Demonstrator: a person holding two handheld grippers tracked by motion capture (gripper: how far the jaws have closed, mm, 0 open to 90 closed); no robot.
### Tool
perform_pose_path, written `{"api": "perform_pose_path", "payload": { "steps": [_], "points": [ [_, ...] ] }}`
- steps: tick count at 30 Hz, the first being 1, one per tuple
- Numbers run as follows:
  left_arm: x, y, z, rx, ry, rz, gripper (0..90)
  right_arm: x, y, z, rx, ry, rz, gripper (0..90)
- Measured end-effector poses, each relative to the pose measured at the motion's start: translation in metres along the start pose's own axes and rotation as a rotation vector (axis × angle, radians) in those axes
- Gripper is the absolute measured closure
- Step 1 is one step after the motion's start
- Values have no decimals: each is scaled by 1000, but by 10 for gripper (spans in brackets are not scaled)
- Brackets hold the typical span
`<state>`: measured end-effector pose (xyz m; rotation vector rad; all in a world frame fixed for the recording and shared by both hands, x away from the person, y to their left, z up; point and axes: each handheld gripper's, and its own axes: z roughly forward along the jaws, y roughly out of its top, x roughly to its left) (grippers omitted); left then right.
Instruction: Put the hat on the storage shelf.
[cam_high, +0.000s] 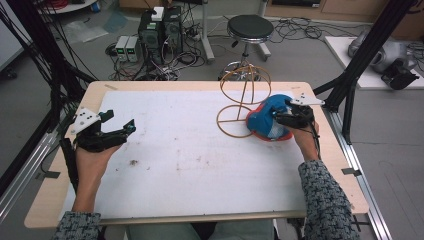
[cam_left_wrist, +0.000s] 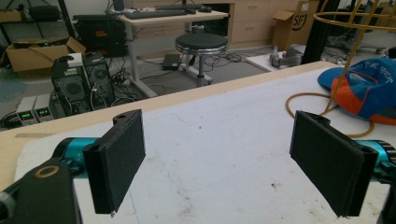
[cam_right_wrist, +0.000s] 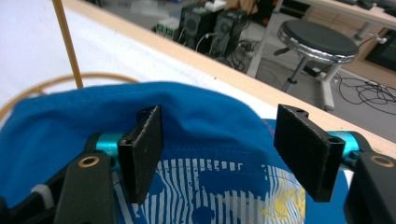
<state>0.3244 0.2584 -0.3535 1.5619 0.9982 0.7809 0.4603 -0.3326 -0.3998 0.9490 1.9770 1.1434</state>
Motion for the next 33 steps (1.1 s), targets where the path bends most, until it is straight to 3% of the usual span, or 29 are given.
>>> {"api": "perform_pose_path", "payload": {
  "steps": [2, 3, 4, 6, 12, 16, 22, 28, 33],
  "points": [
    [0, -1, 1, 9, 1, 0, 184, 2, 1, 4, 18, -3, -47, 378],
    [0, -1, 1, 9, -1, -2, 184, 3, 0, 5, 23, 6, -61, 470],
    [0, -1, 1, 12, -1, 0, 184, 3, 0, 5, 23, 6, -61, 470],
    [0, -1, 2, 10, 2, 0, 184, 5, 0, 6, 35, 8, -79, 557],
    [0, -1, 1, 8, 4, -3, 184, 7, 2, 3, 12, -9, -151, 834],
    [1, -1, 0, 8, 3, -3, 184, 5, 3, 0, 5, -12, -161, 891],
    [1, 0, 0, 5, 3, -7, 184, 2, 5, -6, -12, -32, -149, 899],
    [2, 0, -2, 0, 8, -10, 185, -5, 7, -18, -51, -56, -91, 900],
    [2, 0, -2, -1, 7, -12, 184, -11, 12, -30, -80, -76, -76, 899]
  ]
}}
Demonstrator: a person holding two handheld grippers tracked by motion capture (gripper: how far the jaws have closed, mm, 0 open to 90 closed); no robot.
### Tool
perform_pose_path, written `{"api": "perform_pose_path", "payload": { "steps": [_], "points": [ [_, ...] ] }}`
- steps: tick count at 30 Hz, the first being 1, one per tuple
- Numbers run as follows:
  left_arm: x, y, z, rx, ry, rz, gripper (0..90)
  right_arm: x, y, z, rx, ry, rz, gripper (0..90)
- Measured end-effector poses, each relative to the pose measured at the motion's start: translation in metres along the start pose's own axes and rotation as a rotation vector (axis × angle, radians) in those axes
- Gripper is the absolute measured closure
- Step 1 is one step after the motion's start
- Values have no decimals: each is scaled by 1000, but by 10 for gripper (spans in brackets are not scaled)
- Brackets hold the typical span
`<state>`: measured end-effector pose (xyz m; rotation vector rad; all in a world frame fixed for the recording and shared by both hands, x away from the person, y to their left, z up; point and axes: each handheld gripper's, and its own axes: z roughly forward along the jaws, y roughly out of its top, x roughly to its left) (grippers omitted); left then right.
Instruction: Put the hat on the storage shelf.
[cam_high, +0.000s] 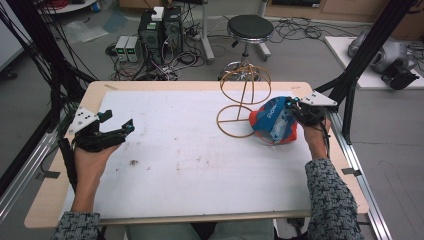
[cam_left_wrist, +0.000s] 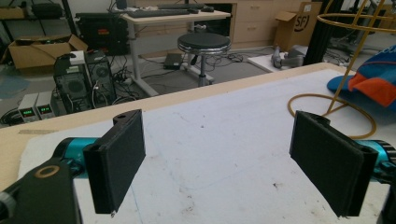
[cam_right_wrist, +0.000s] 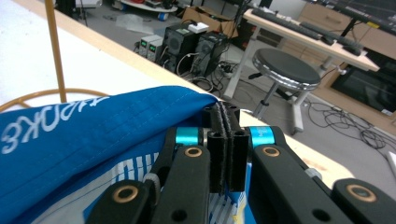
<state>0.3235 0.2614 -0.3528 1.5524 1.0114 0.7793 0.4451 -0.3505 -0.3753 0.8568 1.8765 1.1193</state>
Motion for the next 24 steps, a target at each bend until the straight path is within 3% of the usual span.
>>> {"api": "perform_pose_path", "payload": {
  "steps": [15, 24],
  "points": [
    [2, 1, -2, -8, 3, -3, 185, -23, 28, -28, -85, -66, 20, 899],
    [4, 2, -5, -13, 8, -5, 184, -35, 43, -39, -104, -102, 12, 899]
  ]
}}
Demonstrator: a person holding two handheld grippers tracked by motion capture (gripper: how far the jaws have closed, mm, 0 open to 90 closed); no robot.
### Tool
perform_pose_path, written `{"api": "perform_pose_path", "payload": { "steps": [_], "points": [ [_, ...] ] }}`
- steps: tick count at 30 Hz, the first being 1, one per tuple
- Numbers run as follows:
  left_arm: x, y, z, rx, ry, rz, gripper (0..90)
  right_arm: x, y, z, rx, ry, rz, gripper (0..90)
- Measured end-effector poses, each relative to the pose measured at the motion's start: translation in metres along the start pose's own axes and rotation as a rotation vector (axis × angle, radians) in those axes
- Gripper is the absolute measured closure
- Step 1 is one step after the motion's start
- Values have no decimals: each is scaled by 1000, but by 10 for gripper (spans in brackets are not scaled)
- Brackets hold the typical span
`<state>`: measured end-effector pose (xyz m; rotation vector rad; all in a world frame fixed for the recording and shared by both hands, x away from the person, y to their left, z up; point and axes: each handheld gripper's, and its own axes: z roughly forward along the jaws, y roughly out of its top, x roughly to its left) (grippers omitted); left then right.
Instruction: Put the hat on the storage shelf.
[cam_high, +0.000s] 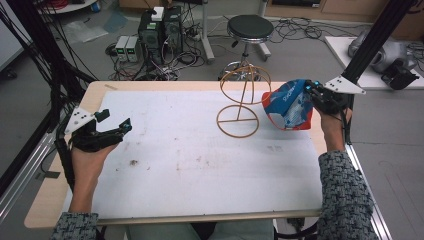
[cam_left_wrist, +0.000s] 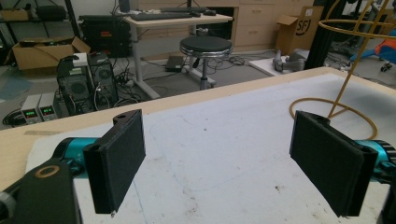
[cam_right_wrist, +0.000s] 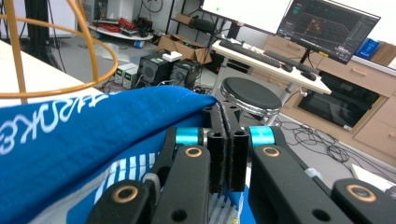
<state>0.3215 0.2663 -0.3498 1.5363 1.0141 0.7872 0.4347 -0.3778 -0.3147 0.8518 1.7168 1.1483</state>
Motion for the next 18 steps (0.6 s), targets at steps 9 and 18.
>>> {"api": "perform_pose_path", "payload": {
  "steps": [9, 18],
  "points": [
    [0, 0, -1, 2, 0, 2, 185, -10, 12, -8, -10, -34, -5, 899],
    [0, 1, -1, 1, -1, -1, 185, -19, 26, -17, -51, -63, 21, 899]
  ]
}}
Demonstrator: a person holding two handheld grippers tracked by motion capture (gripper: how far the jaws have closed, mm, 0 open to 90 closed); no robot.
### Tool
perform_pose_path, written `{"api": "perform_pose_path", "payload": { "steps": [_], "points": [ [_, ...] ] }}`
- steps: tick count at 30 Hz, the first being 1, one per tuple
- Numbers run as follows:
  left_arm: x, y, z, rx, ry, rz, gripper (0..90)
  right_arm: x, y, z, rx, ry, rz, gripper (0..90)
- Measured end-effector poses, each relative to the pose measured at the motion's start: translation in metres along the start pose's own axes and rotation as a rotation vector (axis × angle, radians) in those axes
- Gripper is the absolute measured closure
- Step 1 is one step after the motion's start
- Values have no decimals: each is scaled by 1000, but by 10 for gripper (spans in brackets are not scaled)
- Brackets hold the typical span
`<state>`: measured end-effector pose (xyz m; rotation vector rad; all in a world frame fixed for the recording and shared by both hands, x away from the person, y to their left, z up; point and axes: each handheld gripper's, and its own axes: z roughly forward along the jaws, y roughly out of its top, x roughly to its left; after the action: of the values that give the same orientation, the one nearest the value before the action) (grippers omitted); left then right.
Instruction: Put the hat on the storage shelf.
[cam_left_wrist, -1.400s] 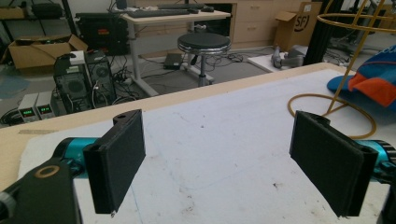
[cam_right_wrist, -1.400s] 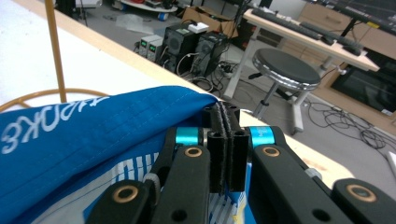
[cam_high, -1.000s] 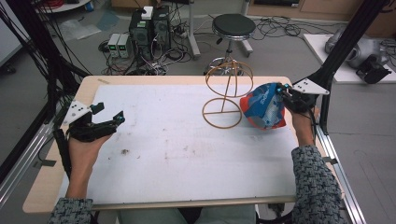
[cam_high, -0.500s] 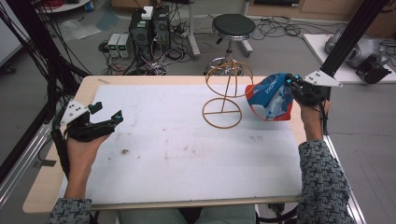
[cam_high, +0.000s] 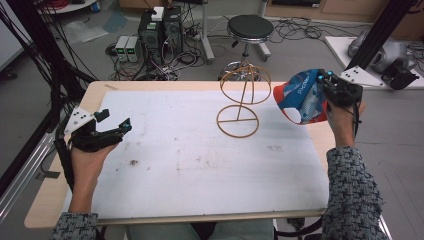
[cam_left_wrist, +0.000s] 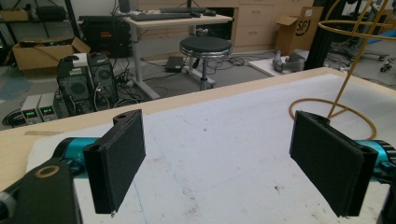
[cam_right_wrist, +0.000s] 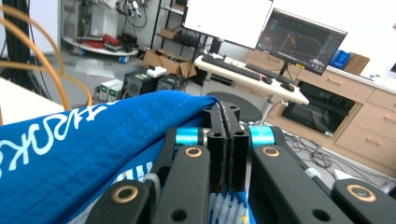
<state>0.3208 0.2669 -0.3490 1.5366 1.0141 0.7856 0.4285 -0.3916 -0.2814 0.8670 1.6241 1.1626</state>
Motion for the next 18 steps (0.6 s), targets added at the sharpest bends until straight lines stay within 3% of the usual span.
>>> {"api": "perform_pose_path", "payload": {
  "steps": [8, 18],
  "points": [
    [0, 1, -1, -6, 1, -1, 185, -1, 24, -1, -56, -16, 16, 899],
    [0, 2, -2, -7, -1, 1, 185, 5, 55, 0, -135, -9, 88, 899]
  ]
}}
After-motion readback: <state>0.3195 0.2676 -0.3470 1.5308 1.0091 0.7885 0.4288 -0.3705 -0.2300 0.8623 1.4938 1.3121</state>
